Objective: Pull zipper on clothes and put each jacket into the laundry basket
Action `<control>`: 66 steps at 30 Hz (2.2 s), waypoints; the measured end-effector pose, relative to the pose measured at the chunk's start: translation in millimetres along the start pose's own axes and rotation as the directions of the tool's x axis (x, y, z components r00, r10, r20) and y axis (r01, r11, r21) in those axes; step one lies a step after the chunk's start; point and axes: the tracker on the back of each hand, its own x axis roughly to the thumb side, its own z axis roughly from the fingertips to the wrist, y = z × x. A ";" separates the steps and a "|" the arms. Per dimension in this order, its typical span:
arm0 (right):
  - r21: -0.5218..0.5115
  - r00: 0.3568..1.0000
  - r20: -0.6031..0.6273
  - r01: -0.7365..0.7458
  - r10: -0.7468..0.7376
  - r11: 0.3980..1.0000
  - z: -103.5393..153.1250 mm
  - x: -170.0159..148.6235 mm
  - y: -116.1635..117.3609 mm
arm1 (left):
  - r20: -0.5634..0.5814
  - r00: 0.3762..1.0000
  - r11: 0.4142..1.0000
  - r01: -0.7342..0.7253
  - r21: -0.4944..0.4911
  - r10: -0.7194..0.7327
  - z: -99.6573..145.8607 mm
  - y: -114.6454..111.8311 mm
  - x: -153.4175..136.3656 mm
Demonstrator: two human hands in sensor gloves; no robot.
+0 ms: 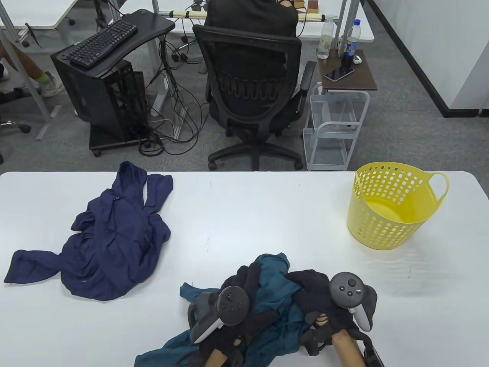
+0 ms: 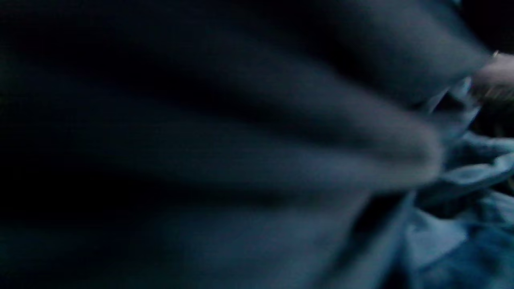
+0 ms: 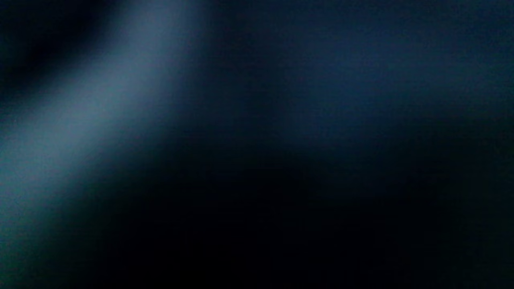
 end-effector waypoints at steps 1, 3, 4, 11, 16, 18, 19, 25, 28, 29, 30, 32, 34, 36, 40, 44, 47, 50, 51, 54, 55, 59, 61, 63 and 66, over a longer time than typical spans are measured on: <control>-0.029 0.998 0.065 0.008 -0.006 1.000 4.5 9.1 -1.3 | 0.001 1.000 1.000 -0.001 0.017 0.001 0.5 -0.3 3.0; -0.057 0.988 0.153 0.018 -0.010 0.998 10.9 21.0 -2.5 | -0.016 1.000 0.997 -0.005 0.079 0.006 1.9 1.7 5.8; -0.067 0.984 0.177 0.019 -0.007 0.998 14.0 24.2 -2.3 | -0.030 0.999 0.991 -0.019 0.134 0.023 3.0 4.7 4.8; 0.179 0.995 -0.091 -0.033 0.050 0.983 9.2 -4.2 11.6 | -0.008 0.948 0.939 -0.313 0.143 0.318 2.4 16.5 -25.7; 0.426 0.985 -0.139 -0.032 0.101 0.904 4.4 -11.2 37.8 | 0.019 0.864 0.863 -0.504 0.033 0.503 -2.6 13.4 -39.6; 0.437 0.981 -0.130 -0.076 0.147 0.896 3.8 -10.8 44.6 | 0.015 0.862 0.861 -0.508 0.040 0.508 -2.9 12.5 -42.5; 0.429 0.979 -0.124 -0.093 0.160 0.899 3.7 -10.3 46.1 | 0.014 0.865 0.864 -0.502 0.046 0.502 -2.8 12.6 -43.3; 0.340 0.979 -0.127 -0.109 0.161 0.934 3.0 -7.8 47.1 | 0.021 0.856 0.855 -0.517 0.046 0.516 -2.2 13.8 -46.8; 0.299 0.980 -0.152 -0.081 0.131 0.951 2.5 -9.1 46.5 | 0.026 0.853 0.852 -0.522 0.036 0.521 -2.1 13.5 -46.2; 0.289 0.981 -0.160 -0.064 0.114 0.955 2.2 -9.7 46.4 | 0.028 0.852 0.851 -0.524 0.031 0.523 -2.1 13.3 -46.0; 0.281 0.981 -0.168 -0.047 0.097 0.959 1.7 -10.2 45.8 | 0.030 0.850 0.850 -0.526 0.029 0.526 -2.0 13.4 -46.0; 0.276 0.976 -0.194 -0.043 0.099 0.960 -4.7 -9.8 39.2 | 0.036 0.844 0.844 -0.536 0.031 0.535 -1.7 14.8 -46.6; 0.203 0.972 -0.203 -0.073 0.114 0.977 -15.9 -3.7 25.4 | 0.042 0.835 0.834 -0.550 0.035 0.549 -1.0 17.7 -47.7; 0.096 0.967 -0.197 -0.143 0.160 0.985 -29.0 9.9 5.4 | 0.047 0.825 0.825 -0.564 0.033 0.563 -0.5 20.1 -48.7; -0.197 0.925 -0.090 -0.381 0.370 0.904 -52.8 64.7 -37.0 | 0.053 0.831 0.831 -0.556 0.028 0.554 0.7 23.1 -47.6; -0.479 0.736 0.044 -0.578 0.675 0.661 -58.0 120.2 -50.4 | 0.058 0.828 0.829 -0.559 0.000 0.558 3.8 25.9 -44.0; -0.567 0.615 0.069 -0.623 0.785 0.539 -59.9 139.3 -42.0 | 0.025 0.818 0.817 -0.572 -0.066 0.575 6.2 25.3 -44.1; -0.474 0.587 0.056 -0.696 0.808 0.539 -73.4 121.2 -19.2 | -0.083 0.811 0.799 -0.584 -0.144 0.579 6.3 18.9 -49.8; -0.423 0.580 0.038 -0.728 0.814 0.539 -77.8 111.8 -11.9 | -0.117 0.816 0.796 -0.579 -0.177 0.567 5.7 16.2 -51.9; -0.165 0.545 -0.051 -0.831 0.837 0.531 -93.5 57.6 20.5 | -0.235 0.865 0.819 -0.497 -0.287 0.443 2.3 3.8 -61.3; -0.050 0.532 -0.067 -0.846 0.844 0.530 -96.2 40.0 30.5 | -0.262 0.891 0.840 -0.442 -0.314 0.370 0.4 0.4 -63.9; 0.262 0.545 -0.087 -0.795 0.834 0.547 -92.8 -5.0 51.0 | -0.290 0.941 0.881 -0.283 -0.379 0.177 -4.5 -4.8 -73.7; 0.211 0.592 -0.112 -0.770 0.798 0.602 -89.1 -6.7 40.8 | -0.317 0.924 0.878 -0.323 -0.355 0.212 -4.0 -1.4 -79.5; 0.155 0.647 -0.143 -0.733 0.749 0.663 -83.3 0.3 24.2 | -0.329 0.913 0.885 -0.346 -0.312 0.241 -2.3 5.9 -85.3; 0.029 0.721 -0.183 -0.675 0.668 0.737 -64.5 18.1 -5.2 | -0.353 0.907 0.914 -0.325 -0.244 0.228 2.0 20.6 -95.0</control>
